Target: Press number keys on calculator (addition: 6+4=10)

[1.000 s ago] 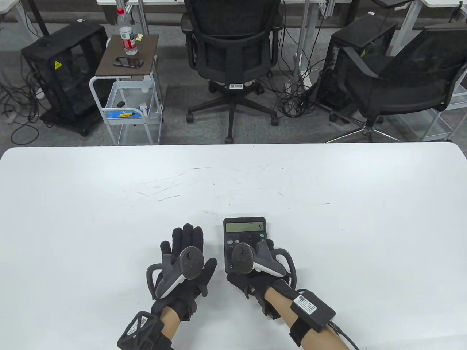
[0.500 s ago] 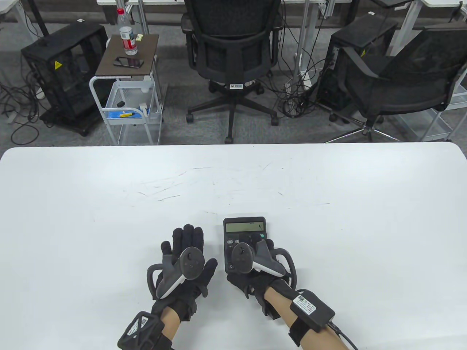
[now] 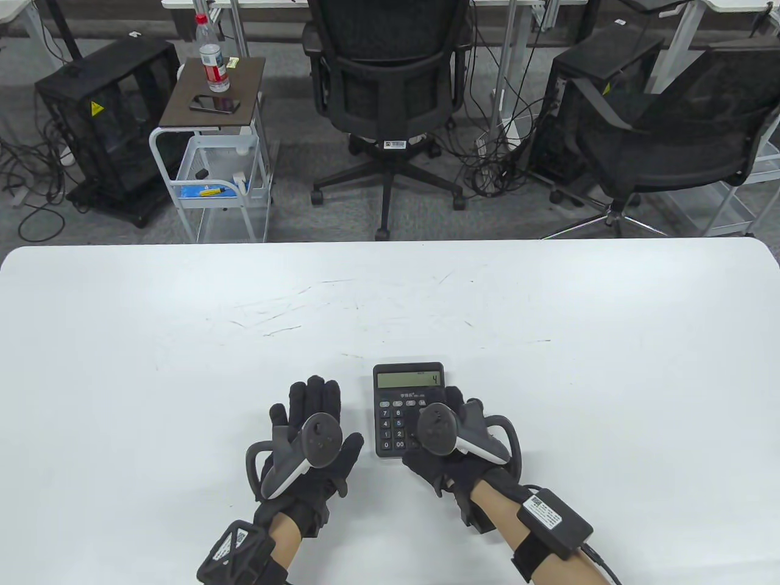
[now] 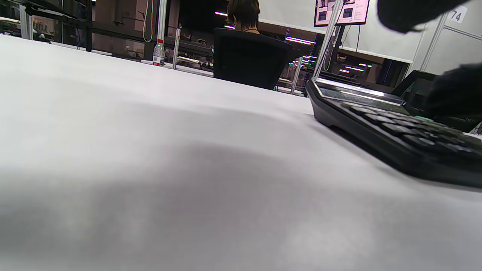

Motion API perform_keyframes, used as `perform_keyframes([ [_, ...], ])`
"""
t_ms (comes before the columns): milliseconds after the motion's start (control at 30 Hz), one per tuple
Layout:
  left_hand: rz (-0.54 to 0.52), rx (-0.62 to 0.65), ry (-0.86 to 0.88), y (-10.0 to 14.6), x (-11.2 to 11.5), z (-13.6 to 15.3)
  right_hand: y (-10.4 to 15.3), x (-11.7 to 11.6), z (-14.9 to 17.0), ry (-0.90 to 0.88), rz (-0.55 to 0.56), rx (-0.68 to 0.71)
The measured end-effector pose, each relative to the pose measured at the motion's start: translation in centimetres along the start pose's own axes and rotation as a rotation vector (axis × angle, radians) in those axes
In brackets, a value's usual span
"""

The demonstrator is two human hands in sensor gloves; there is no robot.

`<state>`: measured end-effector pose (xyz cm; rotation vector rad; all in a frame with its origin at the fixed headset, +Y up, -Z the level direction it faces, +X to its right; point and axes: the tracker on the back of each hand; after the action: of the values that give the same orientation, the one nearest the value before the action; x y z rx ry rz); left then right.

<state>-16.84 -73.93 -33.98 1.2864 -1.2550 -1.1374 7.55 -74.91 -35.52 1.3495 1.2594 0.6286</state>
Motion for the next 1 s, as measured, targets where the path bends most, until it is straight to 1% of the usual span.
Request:
perform_keyframes([
  [100, 0.000, 0.002, -0.001, 0.0, 0.0, 0.0, 0.7, 0.2, 1.0, -0.001, 0.003, -0.003],
  [167, 0.000, 0.003, -0.002, 0.0, 0.0, -0.1, 1.3, 0.3, 1.7, -0.005, -0.015, -0.009],
  [467, 0.001, 0.003, -0.001, 0.0, 0.0, -0.1, 2.7, 0.3, 2.9, -0.021, -0.044, -0.005],
  [900, 0.008, 0.007, -0.008, 0.0, 0.1, -0.2, 2.9, -0.2, 3.2, -0.037, -0.057, -0.012],
  [1000, 0.006, 0.012, -0.015, 0.0, 0.1, -0.3, 2.8, -0.3, 3.1, -0.074, -0.049, -0.005],
])
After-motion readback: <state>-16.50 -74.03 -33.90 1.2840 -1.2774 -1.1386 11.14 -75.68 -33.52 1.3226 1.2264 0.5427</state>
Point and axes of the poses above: the tracker on the back of each hand, its own z axis roughly to the little-finger side, its own y axis roughly from the fingertips to the wrist, x = y × z, and after that the axes turned 10 degrees about -y, right-handed
